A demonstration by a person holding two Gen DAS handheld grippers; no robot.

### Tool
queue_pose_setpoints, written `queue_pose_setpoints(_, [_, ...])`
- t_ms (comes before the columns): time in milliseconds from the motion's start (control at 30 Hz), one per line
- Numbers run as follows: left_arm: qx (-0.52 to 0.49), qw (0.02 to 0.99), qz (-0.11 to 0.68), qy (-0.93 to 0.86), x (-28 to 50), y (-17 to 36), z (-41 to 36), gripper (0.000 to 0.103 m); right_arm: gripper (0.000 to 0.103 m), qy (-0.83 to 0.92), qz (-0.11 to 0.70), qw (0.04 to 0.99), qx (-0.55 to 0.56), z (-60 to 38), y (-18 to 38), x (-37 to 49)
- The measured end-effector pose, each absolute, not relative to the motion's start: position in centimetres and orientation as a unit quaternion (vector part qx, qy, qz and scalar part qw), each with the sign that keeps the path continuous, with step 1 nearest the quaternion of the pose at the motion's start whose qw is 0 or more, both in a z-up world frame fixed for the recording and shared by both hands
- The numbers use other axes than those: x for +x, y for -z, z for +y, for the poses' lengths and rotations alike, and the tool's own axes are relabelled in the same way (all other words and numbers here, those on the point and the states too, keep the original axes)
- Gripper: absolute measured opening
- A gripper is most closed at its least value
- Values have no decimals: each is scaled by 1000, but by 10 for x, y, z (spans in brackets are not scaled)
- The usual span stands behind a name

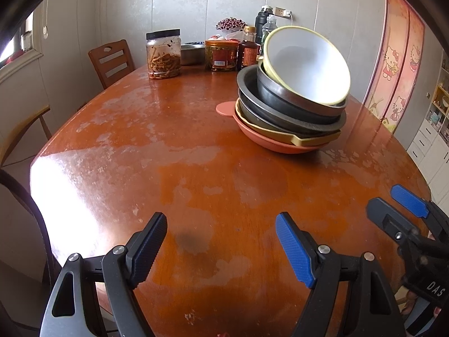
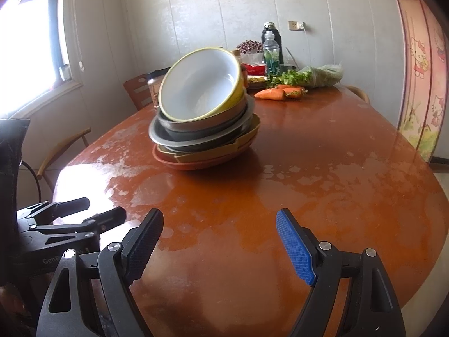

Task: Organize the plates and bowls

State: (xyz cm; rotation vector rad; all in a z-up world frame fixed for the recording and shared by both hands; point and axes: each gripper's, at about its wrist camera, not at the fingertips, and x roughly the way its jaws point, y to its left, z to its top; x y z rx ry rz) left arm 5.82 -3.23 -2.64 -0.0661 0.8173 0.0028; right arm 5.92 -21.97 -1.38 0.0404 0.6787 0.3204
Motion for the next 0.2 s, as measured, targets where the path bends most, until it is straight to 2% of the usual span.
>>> queue_pose_setpoints(200, [-15,925,377,-47,71,11,-16,82,84,-143,336,930,39,-237,-1,73])
